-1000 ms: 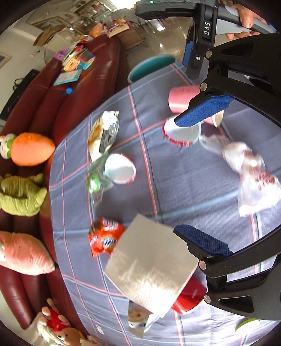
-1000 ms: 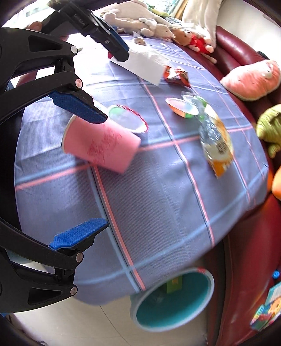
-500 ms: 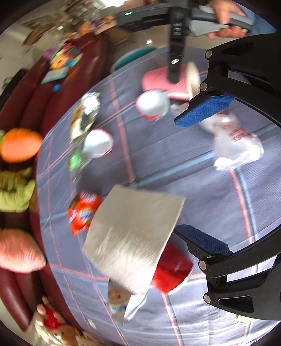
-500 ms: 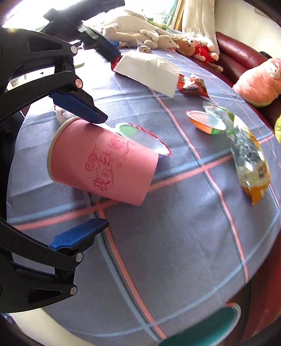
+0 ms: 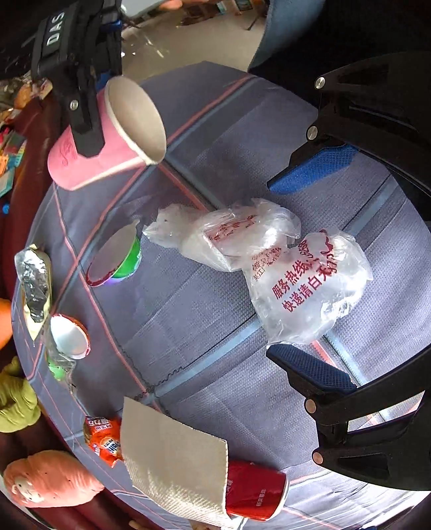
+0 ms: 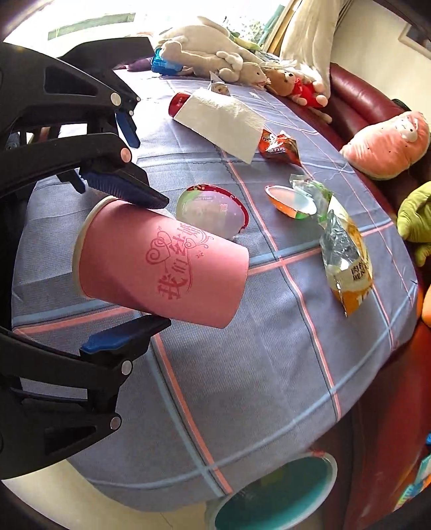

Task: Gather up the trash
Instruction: 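Grasp the clear plastic bag with the left tool while the right tool grasps the pink cup, then lift the plastic bag with the left tool while the right tool carries the pink cup toward the bucket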

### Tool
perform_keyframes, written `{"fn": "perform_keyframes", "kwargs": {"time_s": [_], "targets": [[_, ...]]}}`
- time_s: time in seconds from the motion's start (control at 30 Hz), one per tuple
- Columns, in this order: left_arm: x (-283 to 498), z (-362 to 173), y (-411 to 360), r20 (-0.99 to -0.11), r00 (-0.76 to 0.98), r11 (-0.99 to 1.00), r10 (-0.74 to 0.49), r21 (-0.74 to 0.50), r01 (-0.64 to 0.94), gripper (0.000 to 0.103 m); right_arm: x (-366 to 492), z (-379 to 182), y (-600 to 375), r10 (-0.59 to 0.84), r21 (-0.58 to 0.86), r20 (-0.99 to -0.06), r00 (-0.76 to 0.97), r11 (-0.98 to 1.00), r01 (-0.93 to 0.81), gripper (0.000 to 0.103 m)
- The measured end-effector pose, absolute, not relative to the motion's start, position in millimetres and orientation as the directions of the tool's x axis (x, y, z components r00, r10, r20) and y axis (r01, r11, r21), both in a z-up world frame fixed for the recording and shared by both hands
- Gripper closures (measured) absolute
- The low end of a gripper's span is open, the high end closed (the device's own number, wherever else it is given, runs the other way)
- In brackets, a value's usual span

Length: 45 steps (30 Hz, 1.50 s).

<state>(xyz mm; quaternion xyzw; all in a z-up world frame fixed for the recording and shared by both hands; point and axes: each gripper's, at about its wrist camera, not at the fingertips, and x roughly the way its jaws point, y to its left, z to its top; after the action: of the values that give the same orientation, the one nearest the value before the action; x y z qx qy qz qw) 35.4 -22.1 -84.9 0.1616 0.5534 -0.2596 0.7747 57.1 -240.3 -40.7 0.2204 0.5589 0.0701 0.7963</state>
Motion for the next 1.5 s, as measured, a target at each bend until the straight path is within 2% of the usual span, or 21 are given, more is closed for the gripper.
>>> {"fn": "perform_keyframes", "kwargs": {"time_s": [0.17,0.27,0.3,0.33,0.4,0.6,0.87,1.27,1.5], "targets": [[40,-87,-20,-0.934,0.269,0.851,-0.235,-0.064,0.521,0.013,46,-42,-254,0.358,0.439,-0.855,0.376,0.885,0.155,0.039],[37,-84,-21,-0.927,0.287,0.860,-0.242,-0.067,0.506,0.031,40,-43,-263,0.362,0.448,-0.850,0.384,0.879,0.163,0.039],[35,-82,-21,-0.925,0.298,0.864,-0.237,-0.060,0.500,0.047,38,-43,-266,0.362,0.450,-0.848,0.388,0.878,0.165,0.039],[33,-81,-22,-0.922,0.311,0.870,-0.230,-0.052,0.490,0.054,36,-43,-269,0.361,0.451,-0.846,0.391,0.877,0.166,0.039],[34,-76,-23,-0.916,0.326,0.881,-0.233,-0.057,0.470,0.060,32,-42,-276,0.362,0.456,-0.842,0.401,0.874,0.169,0.039],[36,-40,-25,-0.885,0.377,0.908,-0.273,-0.108,0.404,0.062,24,-40,-300,0.368,0.480,-0.822,0.434,0.858,0.182,0.039],[53,-5,-72,-0.857,0.400,0.897,-0.325,-0.145,0.417,0.062,17,-35,-349,0.377,0.533,-0.782,0.496,0.817,0.220,0.039],[94,22,-208,-0.837,0.381,0.828,-0.392,-0.141,0.542,0.062,-6,-17,-486,0.256,0.576,-0.723,0.642,0.736,0.356,0.039],[114,13,-289,-0.856,0.315,0.783,-0.410,-0.153,0.603,0.062,-19,-22,-556,0.176,0.578,-0.721,0.670,0.686,0.442,0.039]]}}
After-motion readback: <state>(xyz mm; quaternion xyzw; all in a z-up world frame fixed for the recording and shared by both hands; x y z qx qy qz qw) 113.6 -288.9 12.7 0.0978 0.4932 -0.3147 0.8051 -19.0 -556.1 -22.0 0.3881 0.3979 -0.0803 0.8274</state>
